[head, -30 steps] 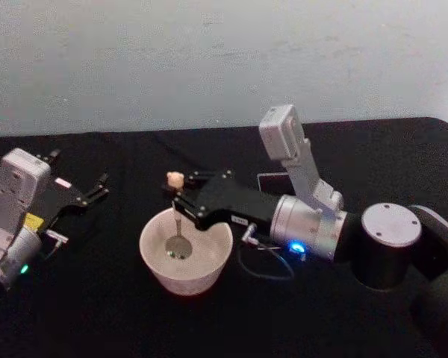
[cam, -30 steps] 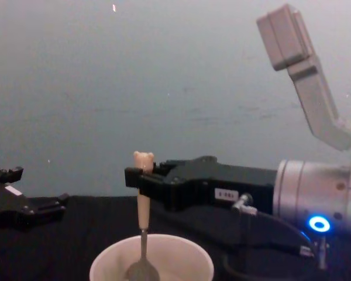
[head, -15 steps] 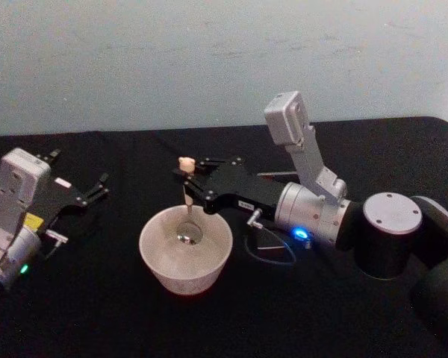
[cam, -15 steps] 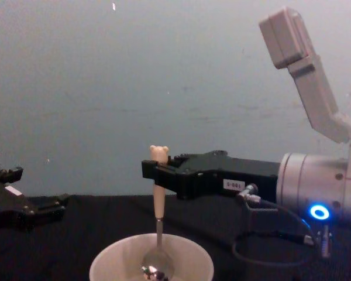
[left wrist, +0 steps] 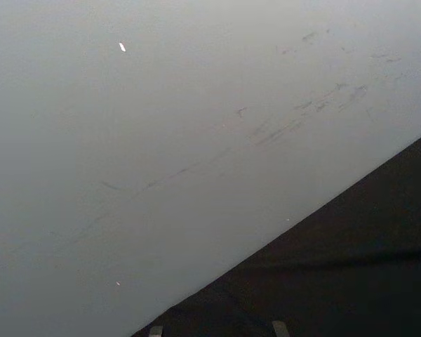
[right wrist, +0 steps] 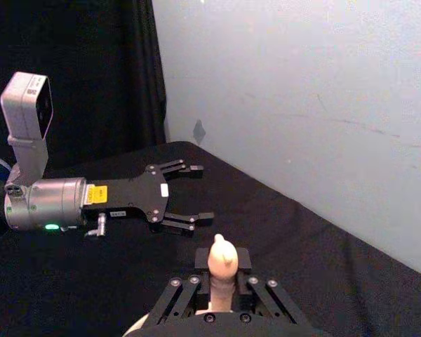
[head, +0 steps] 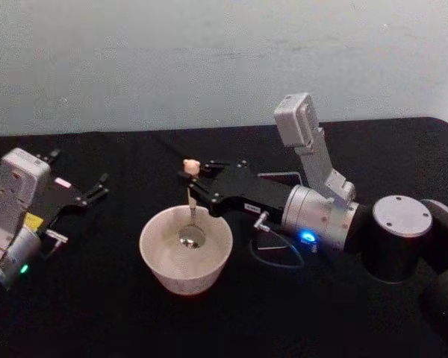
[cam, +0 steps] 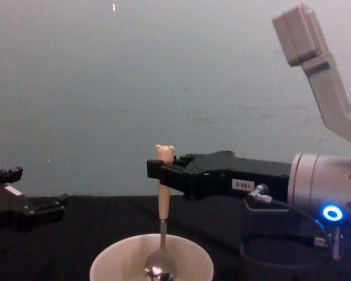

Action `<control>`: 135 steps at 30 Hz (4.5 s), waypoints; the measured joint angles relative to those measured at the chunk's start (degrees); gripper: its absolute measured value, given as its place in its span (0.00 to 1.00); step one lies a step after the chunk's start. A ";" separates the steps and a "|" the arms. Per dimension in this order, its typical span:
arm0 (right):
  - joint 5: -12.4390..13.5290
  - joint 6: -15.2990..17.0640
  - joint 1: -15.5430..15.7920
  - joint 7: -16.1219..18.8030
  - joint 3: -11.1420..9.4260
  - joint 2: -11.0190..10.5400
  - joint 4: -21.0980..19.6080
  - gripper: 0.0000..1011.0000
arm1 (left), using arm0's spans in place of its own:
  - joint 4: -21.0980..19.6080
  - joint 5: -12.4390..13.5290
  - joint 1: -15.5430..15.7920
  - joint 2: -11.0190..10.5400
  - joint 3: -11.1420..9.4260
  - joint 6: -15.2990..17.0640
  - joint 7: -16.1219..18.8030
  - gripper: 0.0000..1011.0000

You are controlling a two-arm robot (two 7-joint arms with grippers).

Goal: Pick up the stirring spoon with one hand, stir inside the cup, then place it back in its original position.

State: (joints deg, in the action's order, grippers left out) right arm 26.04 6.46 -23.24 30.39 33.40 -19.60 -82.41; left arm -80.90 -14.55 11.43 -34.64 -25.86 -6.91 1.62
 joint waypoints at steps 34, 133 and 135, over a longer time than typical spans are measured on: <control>9.89 3.43 1.25 -6.02 -6.95 -2.44 -7.67 0.21 | 0.00 0.00 0.00 0.00 0.00 0.00 0.00 0.99; 11.69 6.62 6.95 -7.04 -10.64 -9.15 -3.53 0.21 | 0.00 0.00 0.00 0.00 0.00 0.00 0.00 0.99; 11.81 6.66 6.95 -7.05 -10.58 -9.22 -3.53 0.21 | 0.00 0.00 0.00 0.00 0.00 0.00 0.00 0.99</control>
State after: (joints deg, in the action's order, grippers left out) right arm 37.85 13.12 -16.29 23.34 22.82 -28.82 -85.95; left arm -80.90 -14.55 11.43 -34.65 -25.86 -6.91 1.62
